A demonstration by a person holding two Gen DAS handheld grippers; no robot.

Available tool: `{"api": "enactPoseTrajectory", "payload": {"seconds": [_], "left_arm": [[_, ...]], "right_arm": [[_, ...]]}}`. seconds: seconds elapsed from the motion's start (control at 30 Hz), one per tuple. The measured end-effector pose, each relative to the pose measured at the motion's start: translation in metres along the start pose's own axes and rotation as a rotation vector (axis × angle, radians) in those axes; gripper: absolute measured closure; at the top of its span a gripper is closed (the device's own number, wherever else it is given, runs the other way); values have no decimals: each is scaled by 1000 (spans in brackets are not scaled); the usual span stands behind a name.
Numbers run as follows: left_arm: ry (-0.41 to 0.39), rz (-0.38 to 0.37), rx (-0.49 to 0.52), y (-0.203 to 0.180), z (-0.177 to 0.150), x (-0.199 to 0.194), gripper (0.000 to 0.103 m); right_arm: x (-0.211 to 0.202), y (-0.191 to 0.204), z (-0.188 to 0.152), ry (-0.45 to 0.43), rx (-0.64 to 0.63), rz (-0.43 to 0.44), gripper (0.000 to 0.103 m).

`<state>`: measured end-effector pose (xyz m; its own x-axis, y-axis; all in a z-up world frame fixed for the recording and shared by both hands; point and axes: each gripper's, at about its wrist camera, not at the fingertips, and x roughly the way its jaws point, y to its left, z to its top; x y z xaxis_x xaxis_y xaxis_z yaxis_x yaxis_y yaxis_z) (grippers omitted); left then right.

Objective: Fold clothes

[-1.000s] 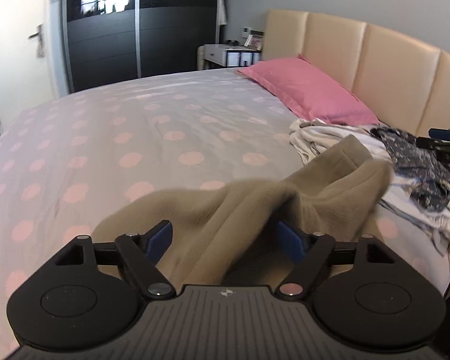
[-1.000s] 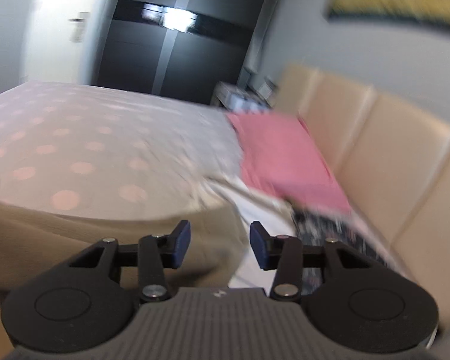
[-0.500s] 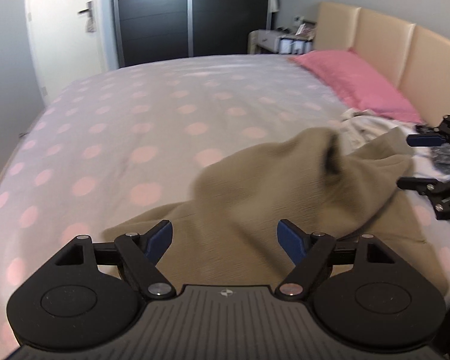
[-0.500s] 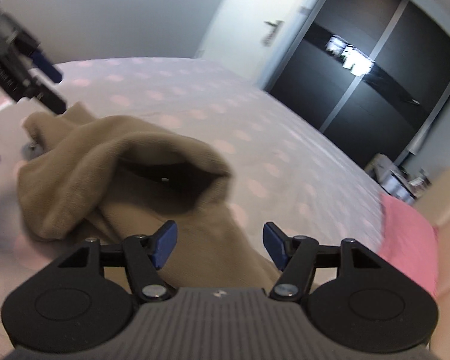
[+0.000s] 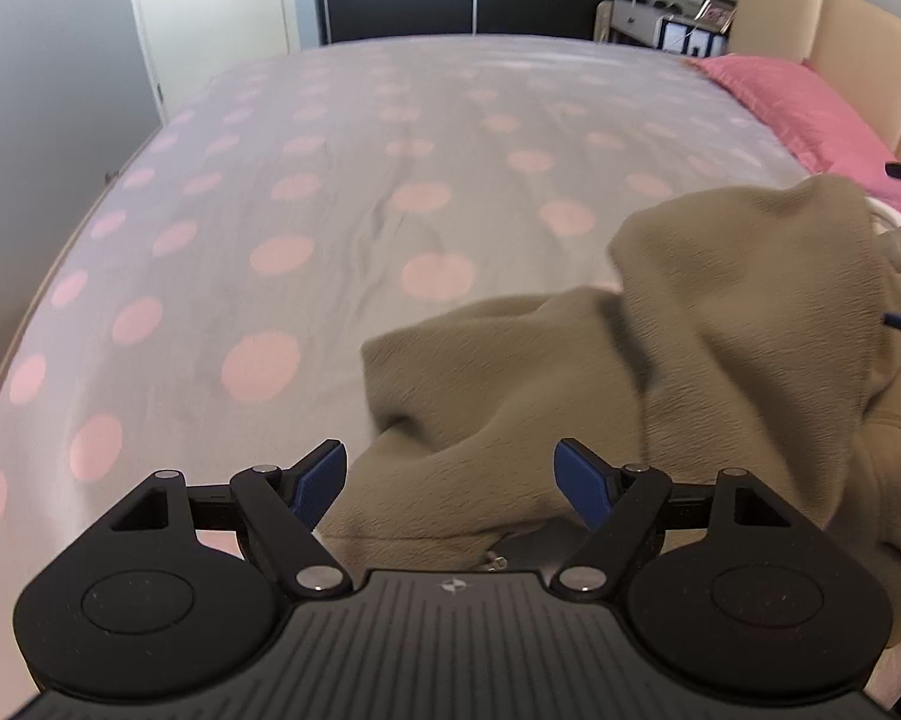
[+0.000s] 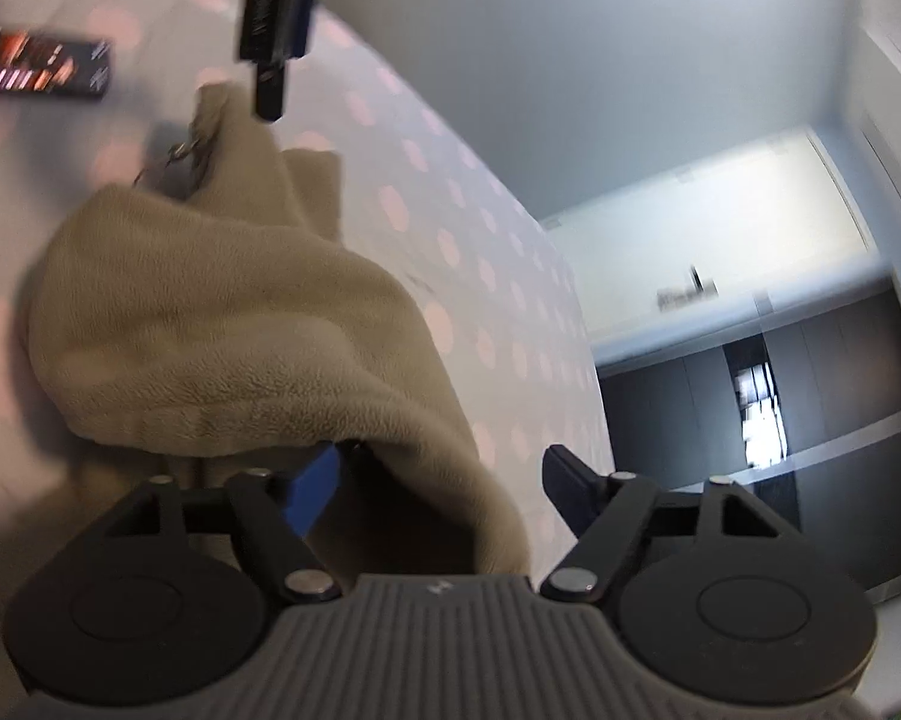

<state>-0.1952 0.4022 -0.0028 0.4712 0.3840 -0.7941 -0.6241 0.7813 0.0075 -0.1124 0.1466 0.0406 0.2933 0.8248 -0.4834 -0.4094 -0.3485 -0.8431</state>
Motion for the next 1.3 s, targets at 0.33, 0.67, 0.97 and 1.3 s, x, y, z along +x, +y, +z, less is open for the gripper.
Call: {"api": "enactPoseTrajectory", "payload": {"seconds": [0.33, 0.67, 0.97, 1.3], "left_arm": [[20, -15, -27, 11, 5, 14, 27], [38, -26, -2, 1, 11, 30, 27], [-31, -47, 82, -26, 22, 27, 27], [-15, -27, 85, -29, 24, 27, 27]], "right_arm": [[52, -18, -2, 22, 48, 63, 90], [119, -132, -116, 410, 478, -196, 93], [148, -170, -258, 748, 911, -200, 92], [112, -118, -278, 760, 970, -18, 54]]}}
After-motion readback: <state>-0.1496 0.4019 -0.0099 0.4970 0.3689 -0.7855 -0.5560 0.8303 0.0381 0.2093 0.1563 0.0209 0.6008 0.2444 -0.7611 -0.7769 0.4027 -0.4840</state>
